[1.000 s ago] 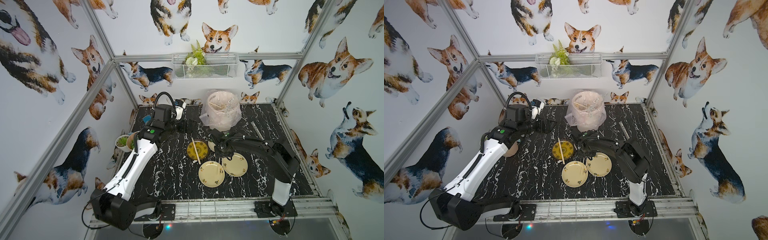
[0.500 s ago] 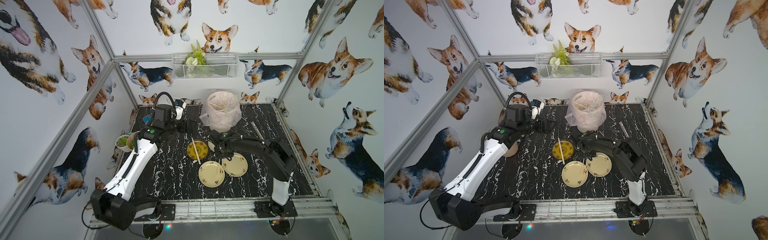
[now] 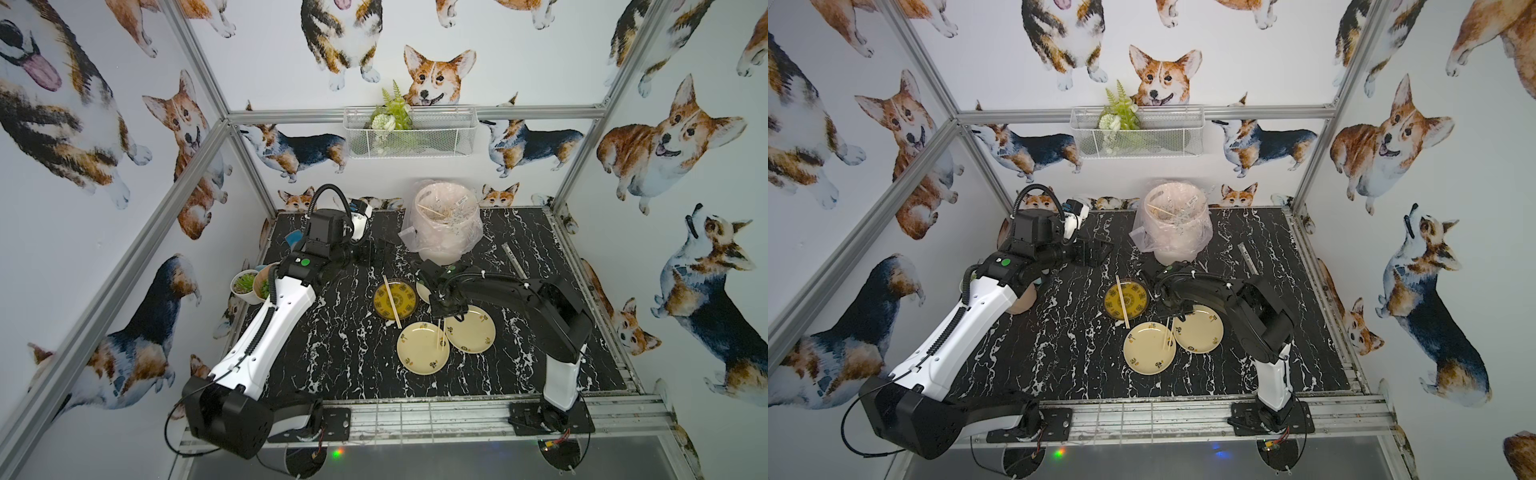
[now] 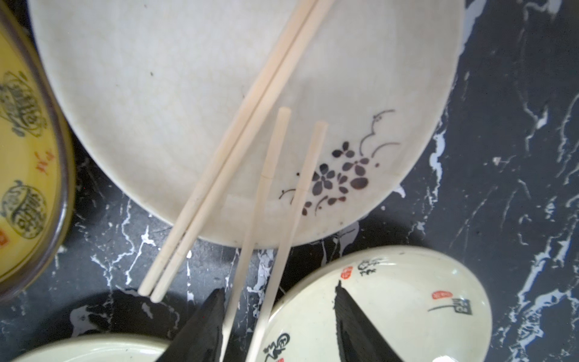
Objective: Remove the packaging of disposable chopsticks
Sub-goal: Adjust the disposable chopsticks at the plate.
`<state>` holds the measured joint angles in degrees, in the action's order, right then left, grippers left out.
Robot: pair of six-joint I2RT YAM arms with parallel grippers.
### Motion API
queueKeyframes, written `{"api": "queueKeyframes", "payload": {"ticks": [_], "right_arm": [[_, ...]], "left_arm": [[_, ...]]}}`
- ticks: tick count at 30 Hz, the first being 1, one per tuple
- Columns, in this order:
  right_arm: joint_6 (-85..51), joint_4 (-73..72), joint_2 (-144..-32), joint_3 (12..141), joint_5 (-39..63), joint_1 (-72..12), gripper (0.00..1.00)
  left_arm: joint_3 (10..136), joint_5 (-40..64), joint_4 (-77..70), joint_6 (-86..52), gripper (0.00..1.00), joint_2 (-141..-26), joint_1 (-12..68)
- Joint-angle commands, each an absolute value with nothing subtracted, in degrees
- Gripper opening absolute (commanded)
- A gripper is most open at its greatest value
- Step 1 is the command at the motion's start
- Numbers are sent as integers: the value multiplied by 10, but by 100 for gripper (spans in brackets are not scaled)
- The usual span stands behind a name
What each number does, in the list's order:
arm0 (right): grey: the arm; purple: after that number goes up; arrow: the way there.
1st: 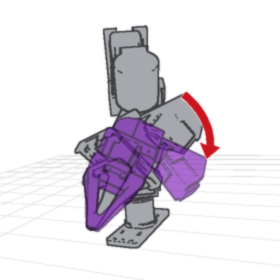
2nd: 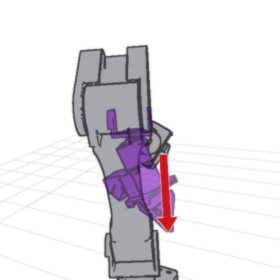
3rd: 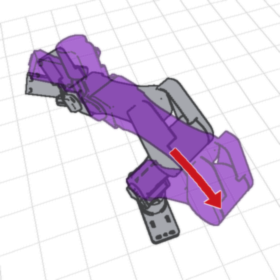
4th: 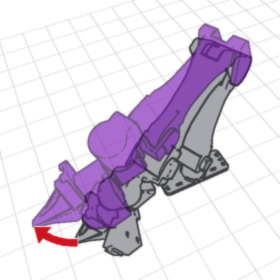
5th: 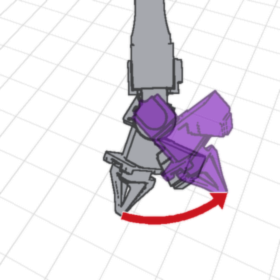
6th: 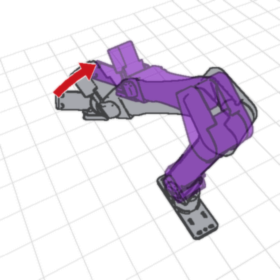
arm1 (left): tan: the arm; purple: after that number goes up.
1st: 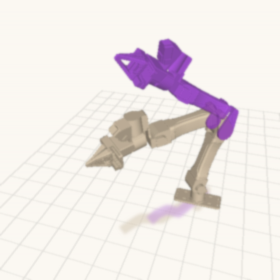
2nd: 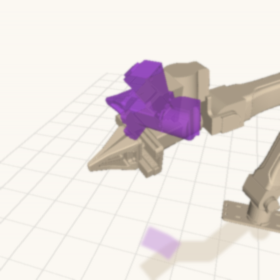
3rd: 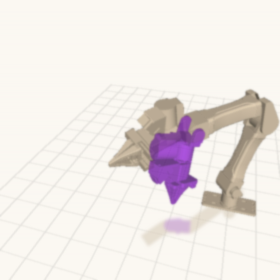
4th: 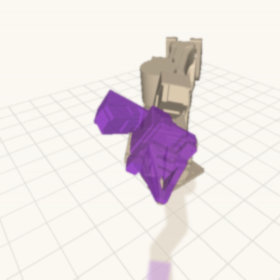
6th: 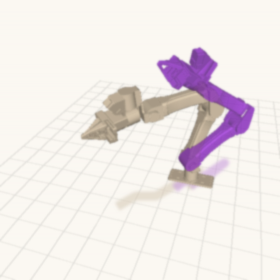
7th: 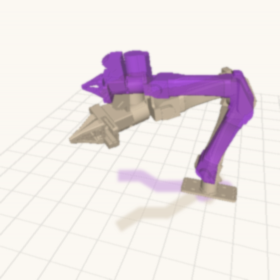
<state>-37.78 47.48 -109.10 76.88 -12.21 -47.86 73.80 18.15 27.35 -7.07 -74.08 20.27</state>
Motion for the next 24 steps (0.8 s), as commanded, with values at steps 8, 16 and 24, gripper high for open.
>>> {"api": "queueKeyframes", "payload": {"ticks": [8, 16, 24], "right_arm": [[-383, 490, -1067, 741, -131, -469, 58], [-385, 490, -1055, 730, -135, -467, 58], [-385, 490, -1043, 712, -134, -458, 58]], "left_arm": [[741, 184, 281, -58, 100, -743, 202], [741, 182, 282, -57, 100, -744, 202], [741, 183, 283, -58, 100, -748, 202]]}}
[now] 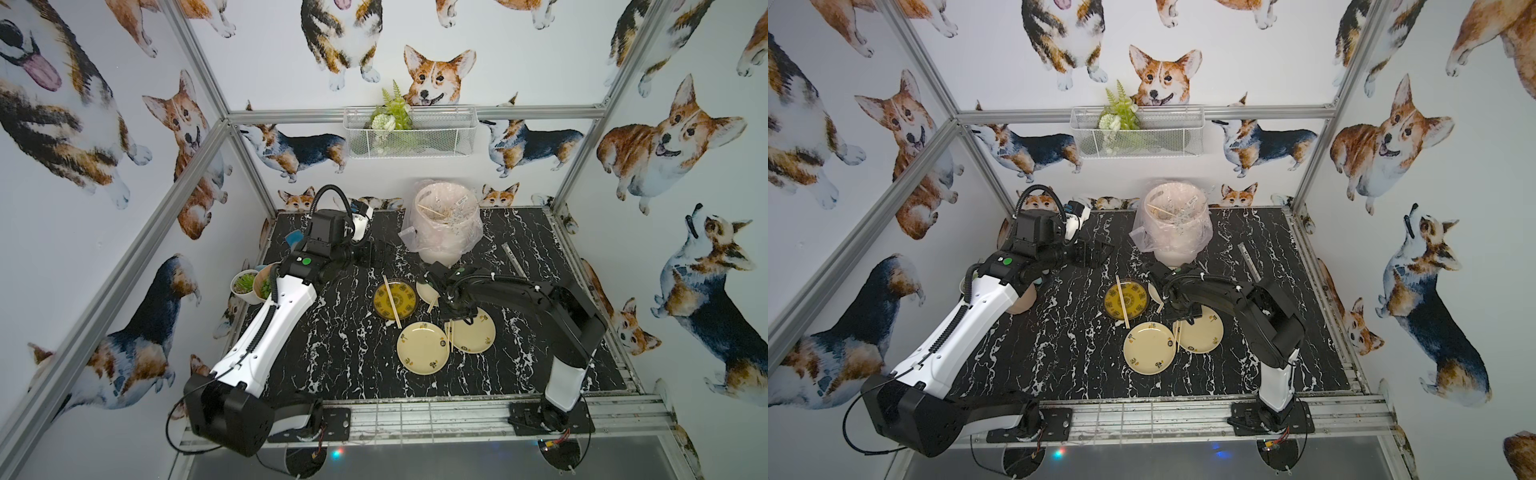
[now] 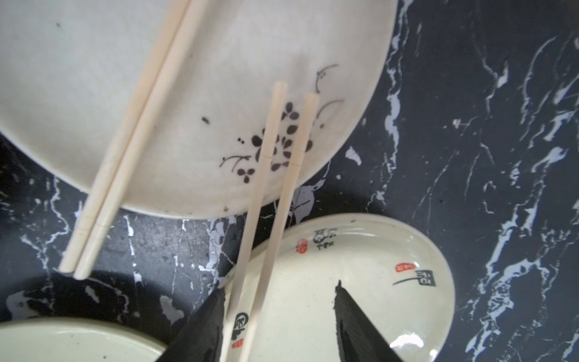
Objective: Remove the packaging of disposable chopsticks
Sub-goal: Adjust the disposable chopsticks at the plate, then pick up the disposable chopsticks from the center of the board.
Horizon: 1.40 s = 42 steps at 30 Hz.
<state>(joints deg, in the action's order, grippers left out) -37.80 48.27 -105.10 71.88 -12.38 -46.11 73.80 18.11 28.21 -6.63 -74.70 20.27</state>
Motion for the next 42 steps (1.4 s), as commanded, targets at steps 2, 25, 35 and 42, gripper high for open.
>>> {"api": "queueKeyframes", "payload": {"ticks": [2, 25, 35, 42], "right_arm": [[-386, 490, -1037, 708, -135, -457, 58], [-387, 498, -995, 698, -129, -447, 57], [-417, 485, -851, 622, -184, -395, 55], [-424, 412, -647, 455, -103, -99, 61]], "left_arm": [[741, 183, 283, -58, 100, -750, 202], [743, 178, 284, -57, 100, -748, 202], [742, 183, 285, -61, 100, -746, 202], [755, 213, 278, -81, 100, -747, 203]]}}
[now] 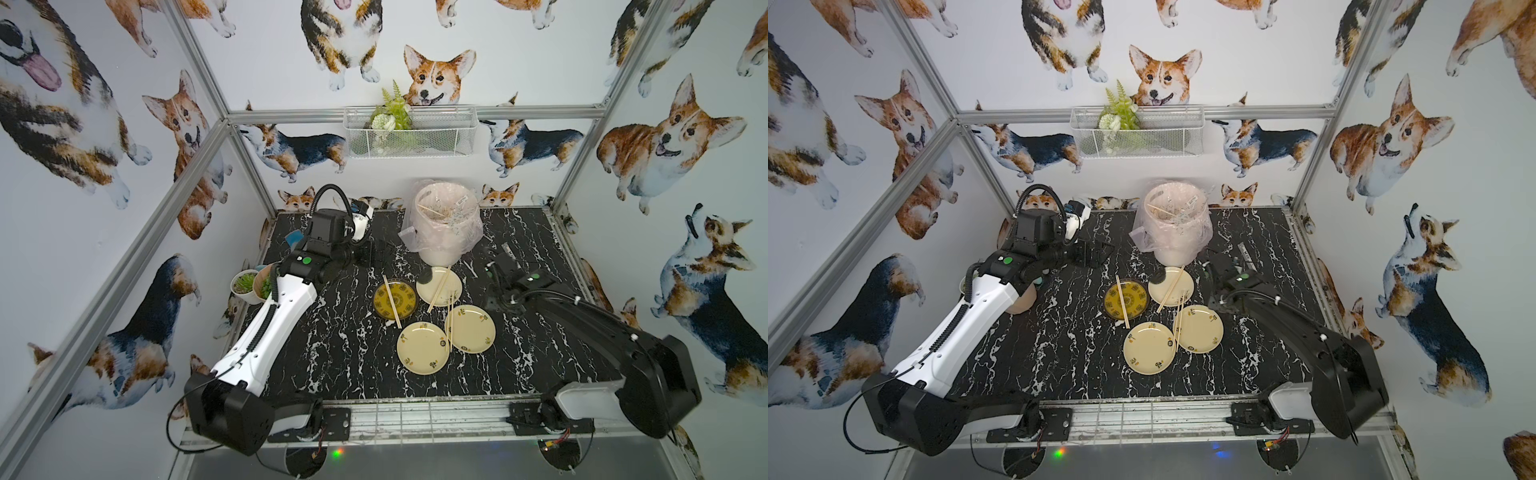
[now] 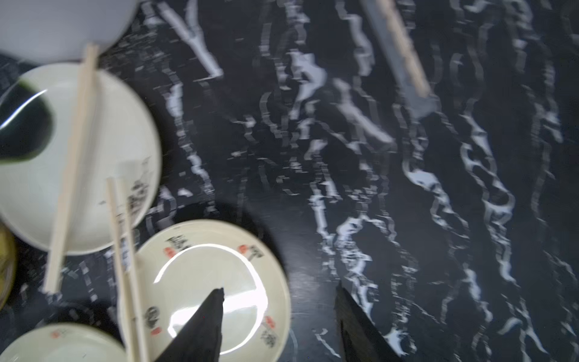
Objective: Remove the packaging of disposable chopsticks
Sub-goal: Pick up the disposable chopsticks from the center of the board.
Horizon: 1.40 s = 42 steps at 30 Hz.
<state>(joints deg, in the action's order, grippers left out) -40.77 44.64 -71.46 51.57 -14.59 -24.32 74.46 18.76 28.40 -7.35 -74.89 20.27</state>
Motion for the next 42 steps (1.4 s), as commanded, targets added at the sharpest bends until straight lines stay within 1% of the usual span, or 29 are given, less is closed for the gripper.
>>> {"api": "queueKeyframes", "payload": {"ticks": [1, 3, 5, 6, 9, 10, 17, 19, 22, 28, 31, 36, 39, 42], "right_arm": [[-419, 405, -629, 446, -97, -62, 62], [-398, 391, -627, 436, -89, 5, 62], [-368, 373, -665, 443, -70, 41, 62], [-355, 367, -681, 450, -61, 46, 62], [-237, 356, -775, 521, 19, 47, 62], [-219, 351, -797, 535, 26, 47, 62], [-121, 358, -972, 699, 23, 47, 60], [-90, 398, -1024, 753, 7, 47, 60], [-79, 430, -1066, 788, 0, 47, 59], [-82, 422, -1083, 765, 13, 47, 59], [-88, 419, -1095, 755, 24, 47, 57], [-93, 418, -1093, 743, 7, 46, 55], [-91, 431, -1096, 735, -3, 45, 50], [-90, 432, -1088, 722, -28, 43, 48]], "left_arm": [[756, 217, 278, -82, 100, -747, 203], [756, 219, 279, -83, 100, -743, 203], [757, 219, 281, -80, 100, -739, 202], [756, 221, 282, -80, 100, -738, 202], [756, 228, 287, -78, 100, -739, 202], [755, 230, 287, -78, 100, -739, 202], [757, 246, 287, -80, 100, -744, 202], [758, 247, 288, -79, 100, -746, 203], [759, 247, 292, -78, 100, -750, 203], [761, 253, 286, -83, 100, -758, 203], [761, 252, 287, -83, 100, -758, 203], [758, 251, 285, -83, 100, -759, 203], [758, 252, 281, -86, 100, -760, 202], [758, 255, 279, -88, 100, -761, 202]]}}
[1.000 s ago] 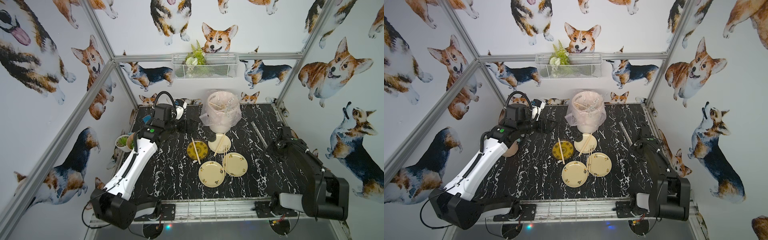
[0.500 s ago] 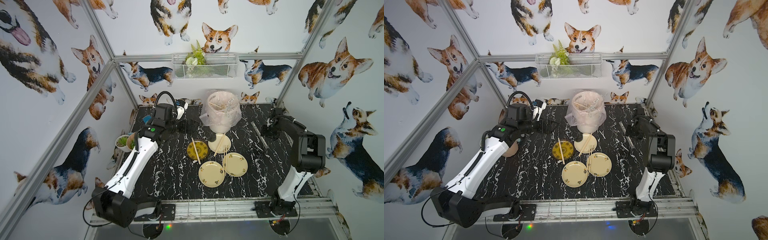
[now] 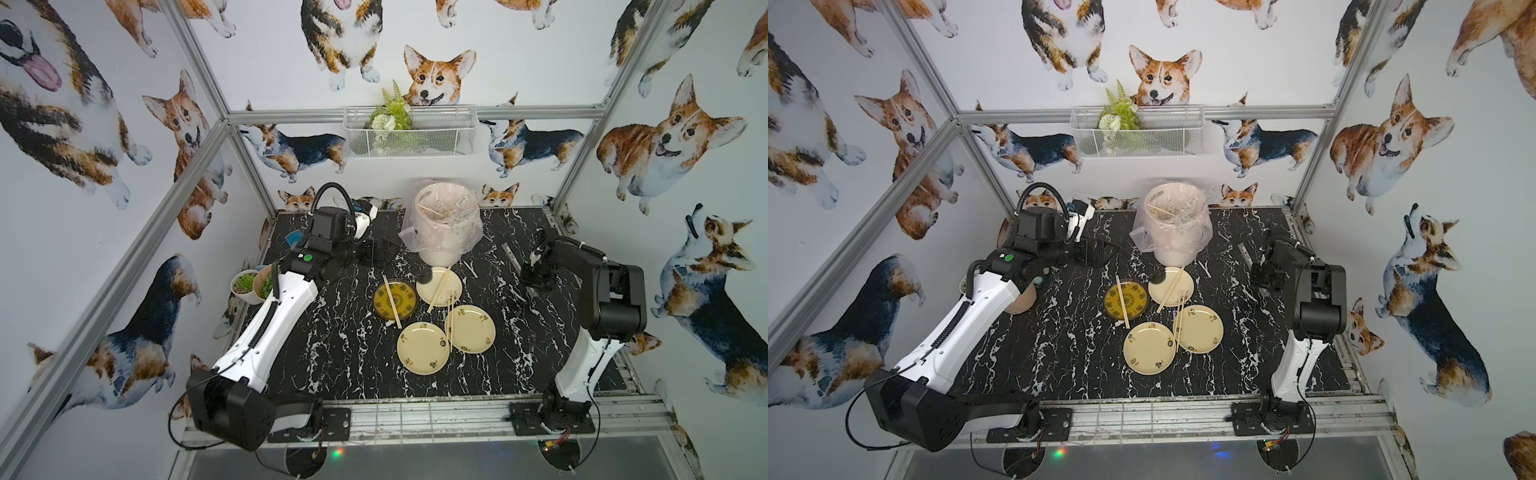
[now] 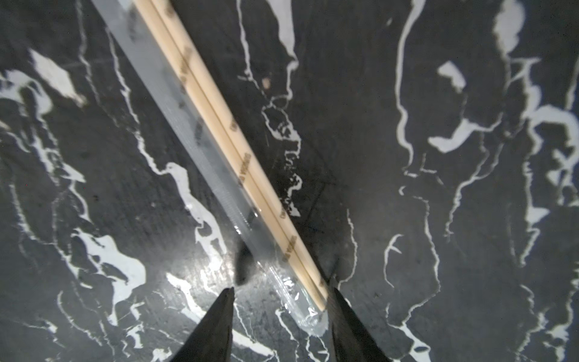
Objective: Remove the packaging of disposable chopsticks
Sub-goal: Pick up the disposable chopsticks from the center of the board.
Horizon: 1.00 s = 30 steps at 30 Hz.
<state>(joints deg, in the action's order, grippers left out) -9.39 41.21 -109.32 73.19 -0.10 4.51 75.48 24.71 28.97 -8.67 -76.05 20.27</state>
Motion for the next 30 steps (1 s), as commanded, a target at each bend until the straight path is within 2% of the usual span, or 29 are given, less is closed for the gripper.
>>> {"api": "queueKeyframes", "payload": {"ticks": [1, 4, 6, 12, 15, 22, 26, 30], "right_arm": [[-92, 436, -1087, 719, -41, 43, 48], [-94, 440, -1090, 718, -52, 42, 50], [-93, 445, -1090, 720, -54, 41, 46], [-98, 471, -1092, 718, -47, 30, 10], [-113, 487, -1085, 701, -28, 14, 0], [-160, 503, -1005, 626, 38, -55, 0], [-187, 487, -851, 575, 50, -63, 0], [-196, 477, -678, 561, 48, -65, 0]], "left_arm": [[757, 256, 279, -88, 100, -760, 203], [755, 257, 276, -90, 100, -757, 202], [755, 259, 277, -90, 100, -755, 202], [754, 258, 274, -91, 100, -751, 203], [755, 258, 276, -90, 100, -746, 203], [753, 257, 276, -90, 100, -744, 203], [752, 266, 267, -102, 100, -747, 202], [754, 319, 236, -137, 100, -759, 209]]}}
